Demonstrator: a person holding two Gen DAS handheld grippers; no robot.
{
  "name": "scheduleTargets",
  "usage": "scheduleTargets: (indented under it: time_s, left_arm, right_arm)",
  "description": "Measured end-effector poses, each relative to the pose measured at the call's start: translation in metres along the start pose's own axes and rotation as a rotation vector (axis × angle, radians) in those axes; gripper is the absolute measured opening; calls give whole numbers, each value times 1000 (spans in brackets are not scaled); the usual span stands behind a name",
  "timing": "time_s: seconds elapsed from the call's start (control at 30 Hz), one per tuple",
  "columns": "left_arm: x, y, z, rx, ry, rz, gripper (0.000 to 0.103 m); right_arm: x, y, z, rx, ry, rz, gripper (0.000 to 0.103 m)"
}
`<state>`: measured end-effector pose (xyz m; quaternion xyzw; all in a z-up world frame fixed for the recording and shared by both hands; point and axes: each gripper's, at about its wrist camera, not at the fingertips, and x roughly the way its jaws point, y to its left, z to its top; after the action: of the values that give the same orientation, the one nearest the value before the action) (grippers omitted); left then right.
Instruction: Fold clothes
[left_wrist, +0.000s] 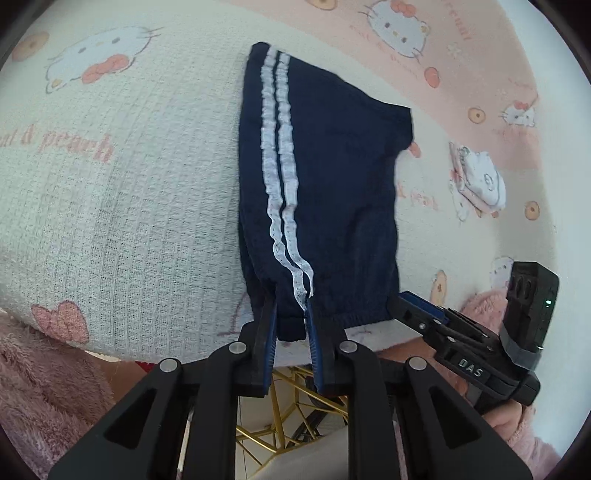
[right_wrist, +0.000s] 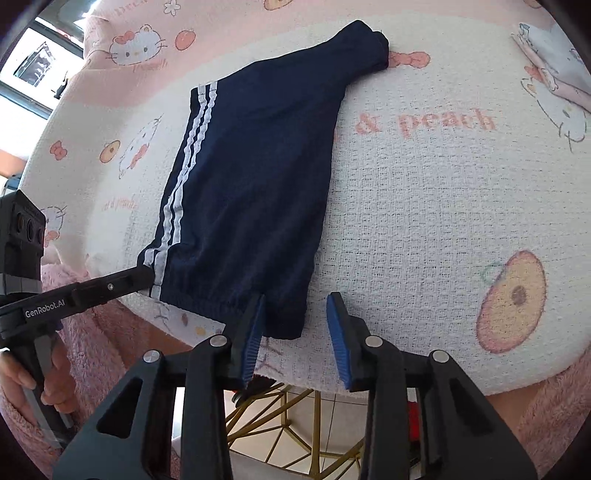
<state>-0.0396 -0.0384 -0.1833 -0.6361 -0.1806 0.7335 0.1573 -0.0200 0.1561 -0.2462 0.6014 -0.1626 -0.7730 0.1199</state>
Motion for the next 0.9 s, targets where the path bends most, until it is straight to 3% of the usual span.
scheduleTargets:
  time_s: [0.13,0.23,0.33,0.4,0.47,0.63,0.77,0.9]
  left_arm:
    - [-17,-1,19,48,-42,35,21]
    - [-14,10,41,24,10,78,22]
    - [-26,15,64,47,-55,58,22]
    - [-23,18,87,75,-88,97,22]
    - [-12,21,111,95,-81,109,22]
    - [20,21,156,134,-33,143,22]
    - [42,24,184,146,1,127,22]
    - [53,28,201,147,5,123,22]
  right_arm:
    - [-9,-2,-3,16,-12,22,35]
    - [-15,-1,4,9,-18,33,35]
    - [-44,10,25,-91,-97,0,36]
    - [-62,15,44,-139,-152,-32,43]
    - [-66,15,67,-161,-171,-67,43]
    - [-35,17,123,-192,-137,-161,43]
    - [8,37,154,-348,-111,-450,43]
    - [30,21,181,-267,-74,-412,43]
